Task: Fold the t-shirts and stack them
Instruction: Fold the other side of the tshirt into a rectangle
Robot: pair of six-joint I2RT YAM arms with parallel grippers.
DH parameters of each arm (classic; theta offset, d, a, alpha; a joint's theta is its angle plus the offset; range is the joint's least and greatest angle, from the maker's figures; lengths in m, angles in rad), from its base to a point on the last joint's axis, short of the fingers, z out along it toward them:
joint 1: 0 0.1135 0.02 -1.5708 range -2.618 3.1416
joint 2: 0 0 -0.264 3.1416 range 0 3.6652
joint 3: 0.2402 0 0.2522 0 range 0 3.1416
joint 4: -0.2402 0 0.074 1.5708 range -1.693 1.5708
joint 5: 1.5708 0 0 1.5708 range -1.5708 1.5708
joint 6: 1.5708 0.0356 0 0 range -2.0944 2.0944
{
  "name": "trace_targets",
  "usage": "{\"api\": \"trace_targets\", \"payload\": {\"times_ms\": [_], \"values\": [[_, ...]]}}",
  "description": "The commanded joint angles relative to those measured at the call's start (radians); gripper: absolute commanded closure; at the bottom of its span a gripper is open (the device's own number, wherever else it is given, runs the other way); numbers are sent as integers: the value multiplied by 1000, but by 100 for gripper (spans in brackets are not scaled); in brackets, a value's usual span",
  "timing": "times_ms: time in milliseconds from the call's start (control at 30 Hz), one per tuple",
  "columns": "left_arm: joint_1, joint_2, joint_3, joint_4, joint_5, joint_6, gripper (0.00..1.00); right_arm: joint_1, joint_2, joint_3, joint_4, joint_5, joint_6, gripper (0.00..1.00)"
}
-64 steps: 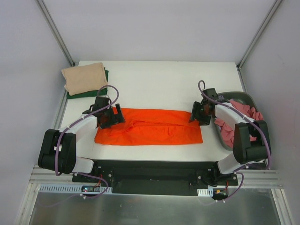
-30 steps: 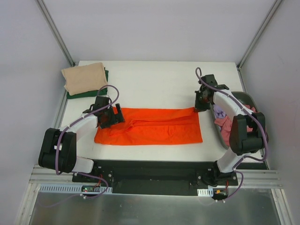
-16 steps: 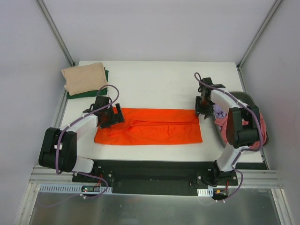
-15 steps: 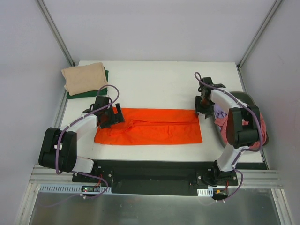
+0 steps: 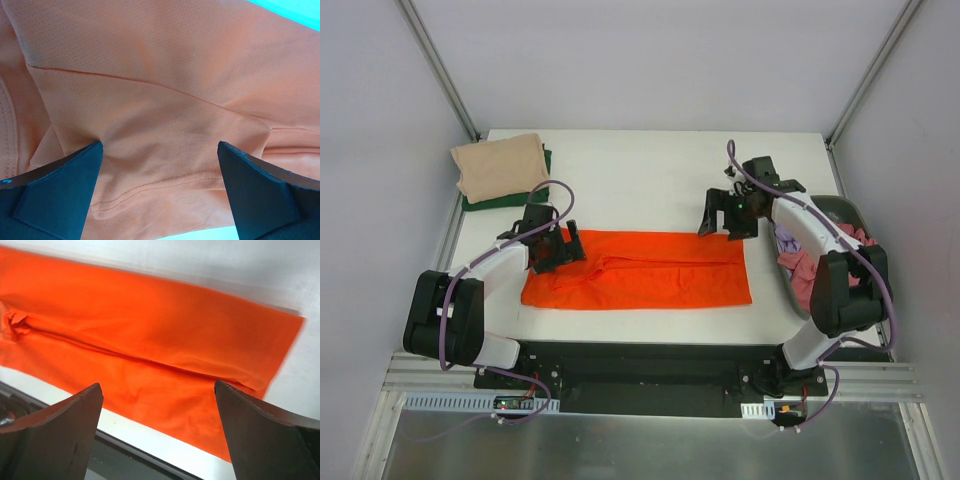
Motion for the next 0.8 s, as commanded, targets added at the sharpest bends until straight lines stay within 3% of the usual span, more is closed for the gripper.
{"api": "trace_targets", "payload": {"times_ms": [0, 233, 500, 667, 767], "values": [[12, 26, 10, -49, -15, 18, 1, 42, 75, -6, 46, -90, 1, 4], [12, 27, 4, -49, -38, 18, 1, -71, 230, 24, 51, 22, 37, 4], [12, 47, 11, -50, -48, 20, 1, -148, 253, 64, 49, 148, -2, 4], [12, 43, 14, -52, -38, 21, 1, -149, 203, 81, 34, 126, -41, 4], [12, 38, 23, -52, -6, 24, 1, -140, 143, 60, 40, 31, -46, 4]]}}
